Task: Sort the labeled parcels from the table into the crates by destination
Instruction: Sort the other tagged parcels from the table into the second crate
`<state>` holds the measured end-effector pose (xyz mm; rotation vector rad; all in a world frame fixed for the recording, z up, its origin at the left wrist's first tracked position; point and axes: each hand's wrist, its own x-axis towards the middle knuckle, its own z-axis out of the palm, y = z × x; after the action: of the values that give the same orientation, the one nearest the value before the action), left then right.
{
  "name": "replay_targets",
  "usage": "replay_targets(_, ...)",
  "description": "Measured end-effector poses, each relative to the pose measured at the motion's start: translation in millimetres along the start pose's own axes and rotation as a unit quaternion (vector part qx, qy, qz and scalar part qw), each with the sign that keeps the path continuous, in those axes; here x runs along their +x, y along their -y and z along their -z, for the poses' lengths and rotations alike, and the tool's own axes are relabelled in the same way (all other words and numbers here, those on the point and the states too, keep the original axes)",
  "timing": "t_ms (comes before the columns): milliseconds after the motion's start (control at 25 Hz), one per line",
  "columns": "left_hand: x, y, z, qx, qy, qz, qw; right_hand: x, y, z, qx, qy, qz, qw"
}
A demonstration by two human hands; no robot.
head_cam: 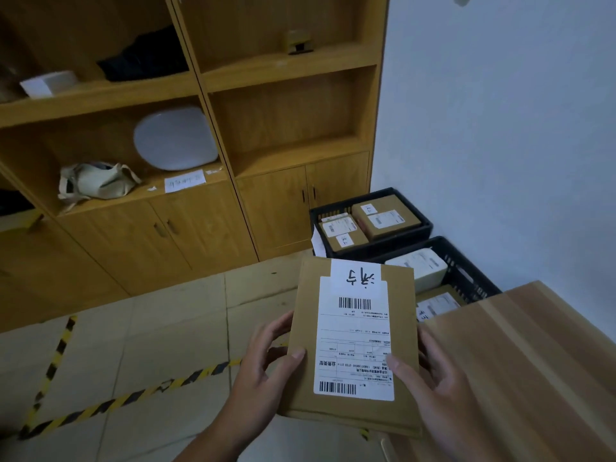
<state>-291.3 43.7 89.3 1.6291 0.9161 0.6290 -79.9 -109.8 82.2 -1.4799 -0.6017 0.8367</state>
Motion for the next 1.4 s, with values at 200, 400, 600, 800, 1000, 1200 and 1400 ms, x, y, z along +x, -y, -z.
replay_targets(200,79,-2,5,-0.002,0.011,-0.002,1.0,76,1,-12,0.002,-0.022,-0.046,0.999)
replay_targets(400,185,16,12,-0.018,0.043,-0.011,0.999,154,-5,-32,0.013,-0.071,-0.069,0.995)
replay_targets(600,306,32,20,-0.048,0.118,0.019,0.992,231,-3,-67,0.015,-0.18,-0.099,0.979)
replay_targets(800,397,30,3,-0.035,0.221,0.055,0.973,269,-4,-80,0.036,-0.297,-0.126,0.946)
replay_targets(1000,456,25,-49,0.001,0.306,0.07,0.949,303,-19,-53,0.055,-0.375,-0.145,0.914)
replay_targets(1200,505,19,-101,0.042,0.343,0.069,0.936,340,-34,-15,0.078,-0.389,-0.141,0.907)
replay_targets(1400,537,18,-151,0.085,0.378,0.048,0.921,357,-43,14,0.067,-0.421,-0.135,0.894)
